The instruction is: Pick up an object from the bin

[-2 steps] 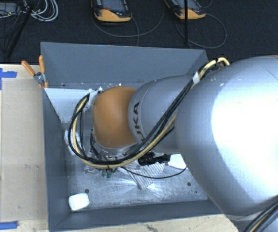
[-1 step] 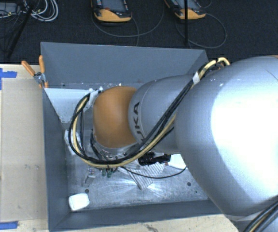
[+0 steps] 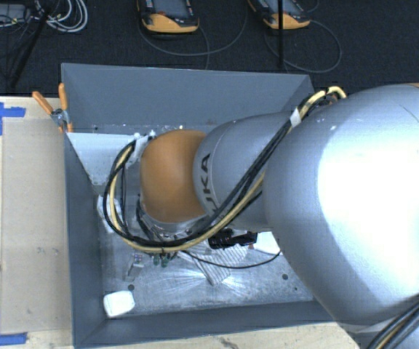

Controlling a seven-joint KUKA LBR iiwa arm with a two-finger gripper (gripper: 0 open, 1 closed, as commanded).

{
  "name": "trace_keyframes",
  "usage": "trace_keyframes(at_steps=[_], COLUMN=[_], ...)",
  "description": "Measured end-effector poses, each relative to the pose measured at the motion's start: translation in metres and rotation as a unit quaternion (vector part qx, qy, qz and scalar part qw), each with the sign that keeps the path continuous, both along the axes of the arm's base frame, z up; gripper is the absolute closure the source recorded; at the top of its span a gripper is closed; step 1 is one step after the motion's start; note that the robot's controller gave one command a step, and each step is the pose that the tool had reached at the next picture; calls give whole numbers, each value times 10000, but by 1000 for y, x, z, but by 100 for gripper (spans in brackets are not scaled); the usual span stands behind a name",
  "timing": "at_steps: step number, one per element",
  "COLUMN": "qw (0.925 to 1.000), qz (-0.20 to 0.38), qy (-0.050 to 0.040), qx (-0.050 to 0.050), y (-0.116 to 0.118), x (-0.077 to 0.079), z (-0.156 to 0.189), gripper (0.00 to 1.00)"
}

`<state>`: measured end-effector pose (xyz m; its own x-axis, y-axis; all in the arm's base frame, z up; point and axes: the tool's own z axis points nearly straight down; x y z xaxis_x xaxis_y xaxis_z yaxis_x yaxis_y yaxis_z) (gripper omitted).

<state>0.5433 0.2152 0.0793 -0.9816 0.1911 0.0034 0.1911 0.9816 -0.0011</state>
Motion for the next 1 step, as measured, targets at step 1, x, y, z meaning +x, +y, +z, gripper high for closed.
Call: trace_keyframes(at_steps=[1], qw=[9998], qz=[-204], qy=[6], qx=[-9], y=[10], x=[12], z=[4], gripper=[0])
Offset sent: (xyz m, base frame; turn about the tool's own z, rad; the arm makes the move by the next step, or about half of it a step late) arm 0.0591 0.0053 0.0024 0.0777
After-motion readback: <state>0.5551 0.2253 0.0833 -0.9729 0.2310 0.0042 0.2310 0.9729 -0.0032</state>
